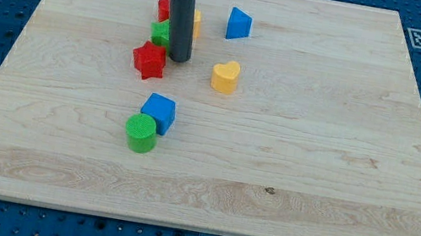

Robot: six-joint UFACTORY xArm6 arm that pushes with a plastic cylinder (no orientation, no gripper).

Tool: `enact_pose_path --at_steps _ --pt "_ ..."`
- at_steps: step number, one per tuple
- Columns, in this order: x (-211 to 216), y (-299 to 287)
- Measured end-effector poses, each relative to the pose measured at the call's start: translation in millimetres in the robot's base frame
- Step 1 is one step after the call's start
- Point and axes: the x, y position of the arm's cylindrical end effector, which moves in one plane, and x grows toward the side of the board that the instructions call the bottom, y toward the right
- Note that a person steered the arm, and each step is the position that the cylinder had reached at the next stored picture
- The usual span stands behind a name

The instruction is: Push the red star below the red circle

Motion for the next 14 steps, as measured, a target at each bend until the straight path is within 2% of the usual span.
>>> enact_pose_path --at_steps 1,5,6,7,8,9,14 --pt "-0.2 -8.1" --pt "-31.8 -134.4" --pt "24.9 -142.8" --pt "105.6 -142.7" --pt "146.9 -112.9" --pt "132.9 -59.0" --pt "35.0 -40.0"
